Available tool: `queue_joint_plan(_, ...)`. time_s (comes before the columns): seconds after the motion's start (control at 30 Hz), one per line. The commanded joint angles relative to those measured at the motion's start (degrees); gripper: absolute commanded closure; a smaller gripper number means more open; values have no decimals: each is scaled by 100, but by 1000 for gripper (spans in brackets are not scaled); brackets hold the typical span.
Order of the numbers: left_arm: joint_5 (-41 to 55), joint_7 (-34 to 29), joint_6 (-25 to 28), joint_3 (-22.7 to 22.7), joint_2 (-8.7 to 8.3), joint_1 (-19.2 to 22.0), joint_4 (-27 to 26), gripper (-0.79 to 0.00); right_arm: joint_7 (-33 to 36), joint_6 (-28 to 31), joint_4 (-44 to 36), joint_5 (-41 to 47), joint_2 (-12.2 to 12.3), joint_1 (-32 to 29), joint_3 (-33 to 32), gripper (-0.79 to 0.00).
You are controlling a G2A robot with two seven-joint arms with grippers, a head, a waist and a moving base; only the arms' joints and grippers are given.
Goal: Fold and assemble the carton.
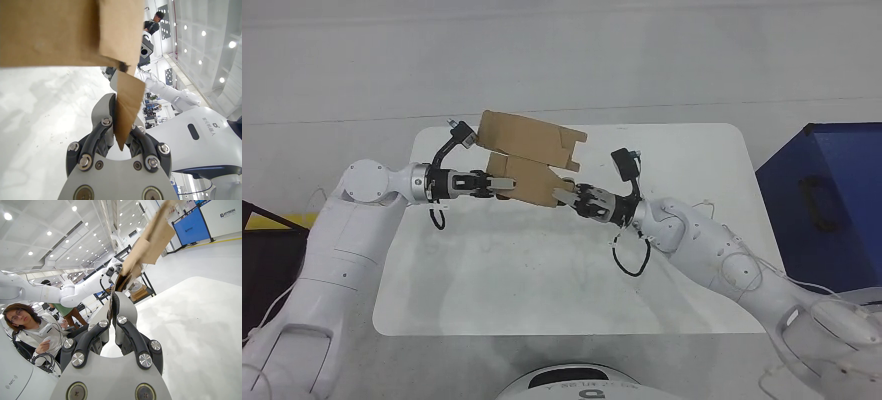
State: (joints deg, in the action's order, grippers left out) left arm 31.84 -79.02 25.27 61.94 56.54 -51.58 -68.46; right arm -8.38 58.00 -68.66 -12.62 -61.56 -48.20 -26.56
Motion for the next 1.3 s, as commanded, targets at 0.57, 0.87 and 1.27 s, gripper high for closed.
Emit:
queue_joint_plan(0.57,783,-430,-429,-91,39,-15,132,0,-249,0,-243,-319,134,-304,-532,-391)
queue_joint_plan(0.87,1055,-898,-895,98,-110,-143,-38,0,-958,0,-571,-641,419,-746,-1129,-372)
queue_joint_plan(1.27,330,-893,-887,-63,-508,-438,-1174,0,-928,0,-486,-512,602,-895,-1248,-745)
